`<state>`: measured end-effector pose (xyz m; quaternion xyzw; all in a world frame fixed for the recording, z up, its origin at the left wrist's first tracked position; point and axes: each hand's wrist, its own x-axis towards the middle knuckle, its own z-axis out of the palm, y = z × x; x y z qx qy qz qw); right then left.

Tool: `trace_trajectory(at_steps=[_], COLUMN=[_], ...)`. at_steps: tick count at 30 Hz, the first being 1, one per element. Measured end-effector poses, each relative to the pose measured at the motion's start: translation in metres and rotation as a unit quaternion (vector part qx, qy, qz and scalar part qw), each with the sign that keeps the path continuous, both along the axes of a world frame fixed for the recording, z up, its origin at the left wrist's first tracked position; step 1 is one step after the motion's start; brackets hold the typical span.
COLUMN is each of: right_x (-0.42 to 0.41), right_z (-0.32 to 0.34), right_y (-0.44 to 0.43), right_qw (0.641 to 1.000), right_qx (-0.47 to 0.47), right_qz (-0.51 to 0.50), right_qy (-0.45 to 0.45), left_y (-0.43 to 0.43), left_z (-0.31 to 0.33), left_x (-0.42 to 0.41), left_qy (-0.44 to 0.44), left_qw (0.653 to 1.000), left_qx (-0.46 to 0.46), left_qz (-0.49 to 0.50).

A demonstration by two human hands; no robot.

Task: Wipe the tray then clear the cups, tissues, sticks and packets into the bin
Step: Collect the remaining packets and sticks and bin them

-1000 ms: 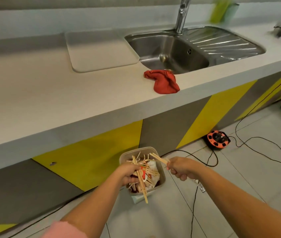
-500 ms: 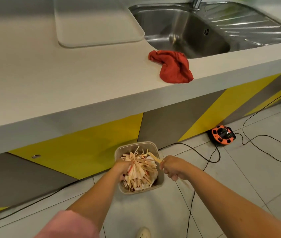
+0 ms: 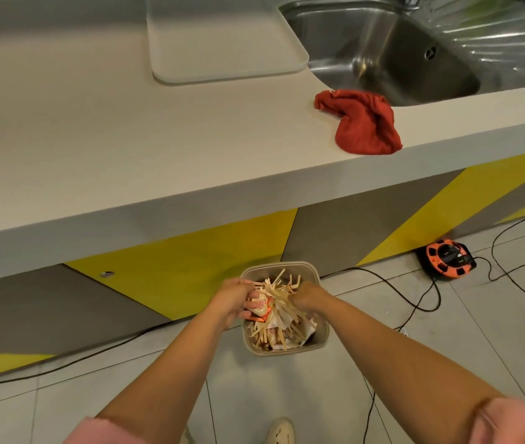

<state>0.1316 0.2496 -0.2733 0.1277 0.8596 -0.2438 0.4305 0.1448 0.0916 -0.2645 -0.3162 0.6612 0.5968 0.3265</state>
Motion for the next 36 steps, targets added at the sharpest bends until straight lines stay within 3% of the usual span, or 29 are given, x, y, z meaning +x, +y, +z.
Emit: trace_trajectory(at_steps=[6, 13, 25, 30, 36], right_x=[-0.001, 0.001, 0.004, -0.007, -0.022], right_z=[0.001, 0.045, 0.202, 0.263, 0.307], right_y=[-0.006, -0.034, -0.162, -0.221, -0.299], right_qw=[0.997, 0.993, 0.934, 0.896, 0.850], right_qx=[0.032, 0.043, -0.037, -0.062, -0.085], right_qz=[0.053, 0.105, 0.341, 0.389, 0.389], right_qy=[0.034, 0.022, 0.100, 0.204, 0.345], left_y=[-0.015, -0.033, -0.137, -0.201, -0.283], left_z=[0.011, 0.048, 0.175, 0.237, 0.282], left_x=[0.008, 0.020, 0.032, 0.035, 0.030], left_qy=[0.031, 0.098, 0.231, 0.307, 0.376], left_qw=[0.999, 0.993, 0.944, 0.922, 0.896], left_qx=[-0.010, -0.052, -0.141, -0.191, -0.236], left_qz=[-0.010, -0.041, -0.188, -0.139, -0.003])
